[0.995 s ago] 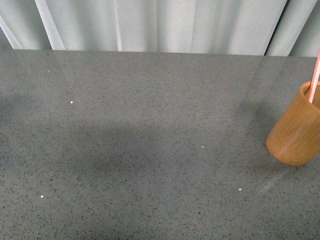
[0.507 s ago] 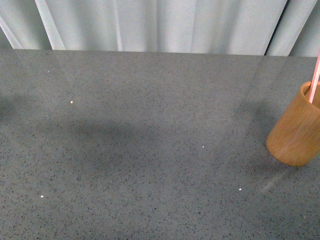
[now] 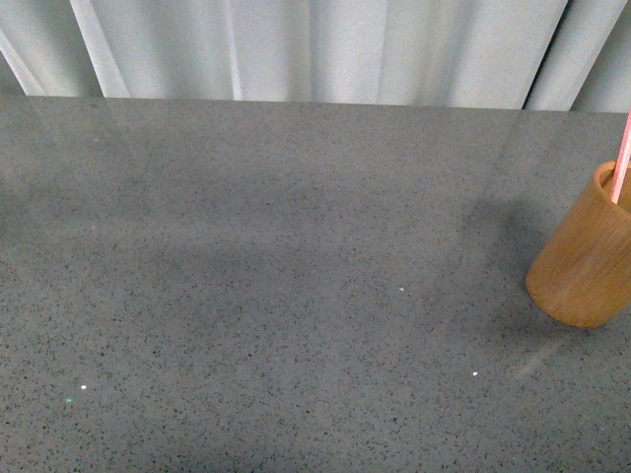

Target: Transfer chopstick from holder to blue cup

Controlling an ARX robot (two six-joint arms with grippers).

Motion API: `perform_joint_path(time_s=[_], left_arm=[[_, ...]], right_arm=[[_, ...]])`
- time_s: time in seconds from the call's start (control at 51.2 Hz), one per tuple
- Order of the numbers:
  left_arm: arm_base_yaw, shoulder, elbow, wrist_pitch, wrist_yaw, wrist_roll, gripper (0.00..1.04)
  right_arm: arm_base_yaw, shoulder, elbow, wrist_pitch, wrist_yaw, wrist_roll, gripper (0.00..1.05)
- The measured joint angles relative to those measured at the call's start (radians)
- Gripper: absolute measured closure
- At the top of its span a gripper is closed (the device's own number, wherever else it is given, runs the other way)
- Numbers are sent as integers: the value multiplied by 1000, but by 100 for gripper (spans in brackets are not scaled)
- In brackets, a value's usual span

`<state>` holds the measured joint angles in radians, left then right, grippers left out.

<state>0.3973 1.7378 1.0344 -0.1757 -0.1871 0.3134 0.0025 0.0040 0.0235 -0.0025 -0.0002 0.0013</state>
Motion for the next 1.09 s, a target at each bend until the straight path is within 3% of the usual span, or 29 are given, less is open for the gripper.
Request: perform_joint_path(time_s=[0.683,0.937,1.093], left_arm=[[-32,180,37,97,-45,-1,7],[-60,188,50,56,-25,-3,43],[-85,188,52,27,-16,-3,72]], right_arm=[[0,0,0,0,0,0,10],[0,0,0,0,0,0,10],[0,0,0,0,0,0,10]])
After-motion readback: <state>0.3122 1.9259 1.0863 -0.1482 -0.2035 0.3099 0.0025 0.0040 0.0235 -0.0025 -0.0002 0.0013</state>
